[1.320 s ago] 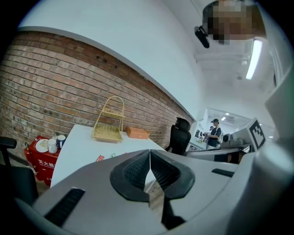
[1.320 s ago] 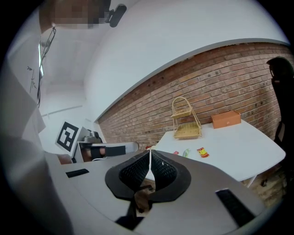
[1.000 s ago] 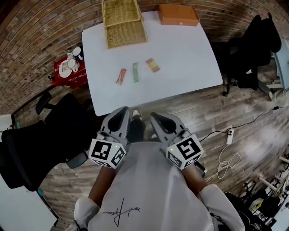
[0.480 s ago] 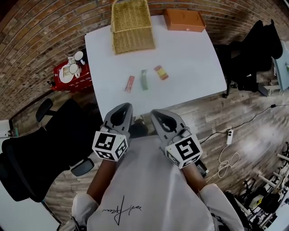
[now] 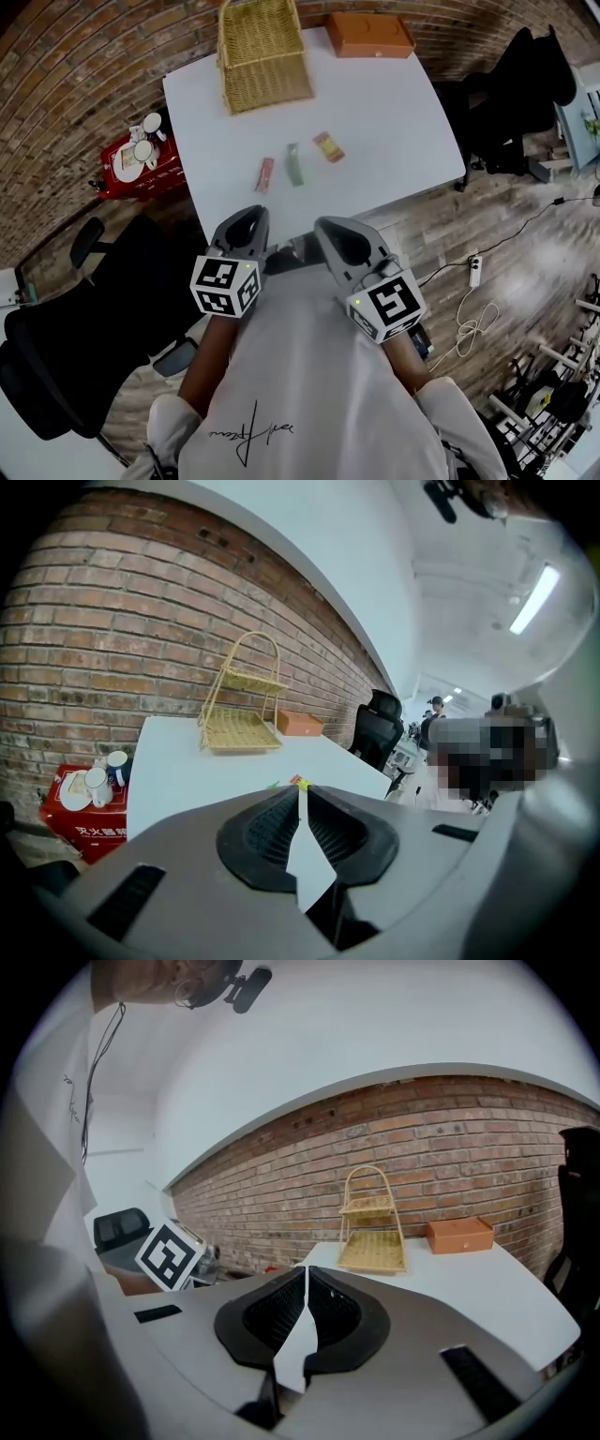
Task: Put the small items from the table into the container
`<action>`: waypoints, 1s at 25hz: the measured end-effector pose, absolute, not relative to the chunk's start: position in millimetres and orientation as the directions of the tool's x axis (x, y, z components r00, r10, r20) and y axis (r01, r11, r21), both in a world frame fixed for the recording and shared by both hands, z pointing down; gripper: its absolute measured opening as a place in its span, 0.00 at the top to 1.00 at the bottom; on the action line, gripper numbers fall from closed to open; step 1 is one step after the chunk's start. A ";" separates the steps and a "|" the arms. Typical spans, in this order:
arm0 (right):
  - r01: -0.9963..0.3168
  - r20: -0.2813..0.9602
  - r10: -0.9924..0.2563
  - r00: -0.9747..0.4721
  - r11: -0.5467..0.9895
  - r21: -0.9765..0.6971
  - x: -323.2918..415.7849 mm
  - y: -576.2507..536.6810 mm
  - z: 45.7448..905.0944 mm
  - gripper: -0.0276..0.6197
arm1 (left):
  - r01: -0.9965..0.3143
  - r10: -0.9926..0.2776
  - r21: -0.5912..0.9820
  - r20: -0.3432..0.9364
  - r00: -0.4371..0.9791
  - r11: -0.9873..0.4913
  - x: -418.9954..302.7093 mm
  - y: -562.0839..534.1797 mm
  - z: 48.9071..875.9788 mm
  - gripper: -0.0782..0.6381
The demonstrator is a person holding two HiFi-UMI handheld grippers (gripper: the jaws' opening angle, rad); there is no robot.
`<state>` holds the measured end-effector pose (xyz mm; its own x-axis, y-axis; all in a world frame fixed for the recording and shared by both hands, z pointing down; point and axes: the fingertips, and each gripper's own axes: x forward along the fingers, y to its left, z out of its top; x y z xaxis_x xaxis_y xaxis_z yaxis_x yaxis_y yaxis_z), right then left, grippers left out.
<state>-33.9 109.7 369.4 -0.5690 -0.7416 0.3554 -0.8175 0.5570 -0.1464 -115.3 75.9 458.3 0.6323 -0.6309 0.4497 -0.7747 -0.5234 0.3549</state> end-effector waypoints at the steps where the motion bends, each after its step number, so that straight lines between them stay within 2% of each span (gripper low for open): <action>1: -0.821 0.354 -0.746 -0.564 0.553 -0.144 -31.0 106.8 369.0 0.92 | -0.777 -0.634 0.351 0.448 0.630 -0.523 -115.7 73.0 457.0 0.87; 7: -0.811 0.322 -0.750 -0.578 0.571 -0.127 -25.9 81.0 364.9 0.92 | -0.803 -0.670 0.323 0.443 0.596 -0.501 -120.4 42.6 455.5 0.87; 14: -0.781 0.290 -0.729 -0.620 0.609 -0.139 -25.1 39.7 361.8 0.92 | -0.827 -0.647 0.303 0.518 0.560 -0.473 -117.9 8.7 483.5 0.87; 17: -0.772 0.296 -0.716 -0.632 0.617 -0.154 -21.9 22.8 362.6 0.92 | -0.825 -0.619 0.330 0.548 0.563 -0.458 -112.9 -2.6 497.9 0.77; 25: -0.787 0.349 -0.710 -0.611 0.594 -0.169 -5.6 -8.7 375.0 0.92 | -0.835 -0.532 0.318 0.656 0.535 -0.448 -104.9 -22.3 549.7 0.71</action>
